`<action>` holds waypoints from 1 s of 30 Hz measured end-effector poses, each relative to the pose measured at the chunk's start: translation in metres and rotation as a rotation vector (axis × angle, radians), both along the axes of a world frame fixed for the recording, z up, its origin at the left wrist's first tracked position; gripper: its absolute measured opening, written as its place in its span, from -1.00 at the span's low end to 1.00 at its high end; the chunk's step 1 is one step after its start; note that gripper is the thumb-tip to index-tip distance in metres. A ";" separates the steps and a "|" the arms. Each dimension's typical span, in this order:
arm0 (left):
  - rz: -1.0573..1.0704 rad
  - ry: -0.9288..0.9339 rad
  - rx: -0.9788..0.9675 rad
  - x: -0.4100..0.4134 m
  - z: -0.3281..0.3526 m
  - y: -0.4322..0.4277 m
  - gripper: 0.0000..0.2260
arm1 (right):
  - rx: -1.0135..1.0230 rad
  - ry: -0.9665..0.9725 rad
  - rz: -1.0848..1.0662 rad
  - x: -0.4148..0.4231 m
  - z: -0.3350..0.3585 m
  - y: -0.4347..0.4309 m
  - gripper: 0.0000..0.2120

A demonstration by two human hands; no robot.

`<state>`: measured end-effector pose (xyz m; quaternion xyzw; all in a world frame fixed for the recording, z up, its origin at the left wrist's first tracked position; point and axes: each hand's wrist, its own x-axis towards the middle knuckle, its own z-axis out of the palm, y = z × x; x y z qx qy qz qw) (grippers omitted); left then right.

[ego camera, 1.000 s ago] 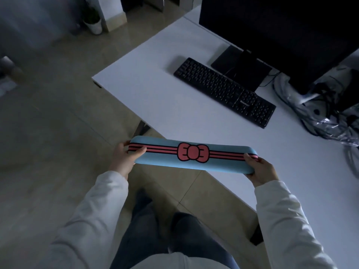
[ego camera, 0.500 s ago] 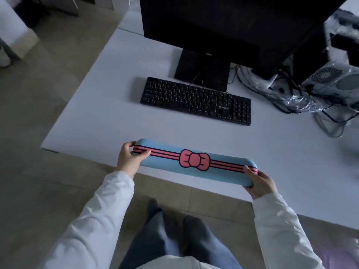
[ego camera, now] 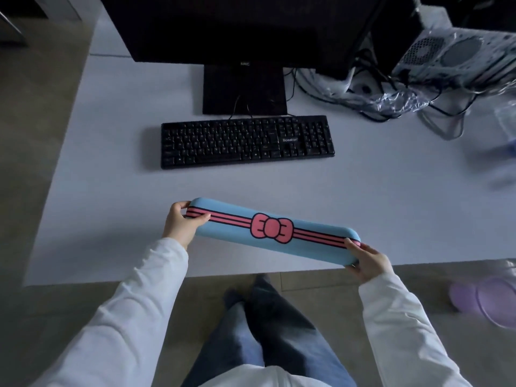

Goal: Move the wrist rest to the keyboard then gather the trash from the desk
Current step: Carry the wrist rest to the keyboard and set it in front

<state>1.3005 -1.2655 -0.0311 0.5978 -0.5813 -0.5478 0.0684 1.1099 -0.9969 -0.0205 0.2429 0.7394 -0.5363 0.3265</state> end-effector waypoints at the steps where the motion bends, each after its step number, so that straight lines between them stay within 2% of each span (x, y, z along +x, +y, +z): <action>1: -0.007 -0.019 -0.001 -0.003 0.000 -0.002 -0.52 | 0.031 -0.004 -0.004 0.000 -0.002 0.000 -0.69; 4: -0.041 -0.069 -0.008 -0.013 0.001 -0.005 -0.52 | 0.111 -0.026 0.006 -0.001 -0.005 0.002 -0.60; 7: -0.050 -0.107 -0.027 -0.022 -0.002 -0.006 -0.54 | 0.158 -0.053 0.007 -0.004 -0.011 0.001 -0.61; 20: -0.098 -0.231 -0.122 -0.045 -0.005 -0.017 -0.57 | 0.121 -0.087 0.007 -0.013 -0.015 -0.007 -0.61; 27: -0.161 -0.323 -0.219 -0.048 -0.007 -0.029 -0.64 | 0.234 -0.019 0.001 -0.010 -0.023 -0.005 -0.57; 30: -0.116 -0.279 -0.274 -0.047 -0.003 -0.035 -0.67 | 0.335 0.050 0.013 -0.008 -0.021 -0.006 -0.51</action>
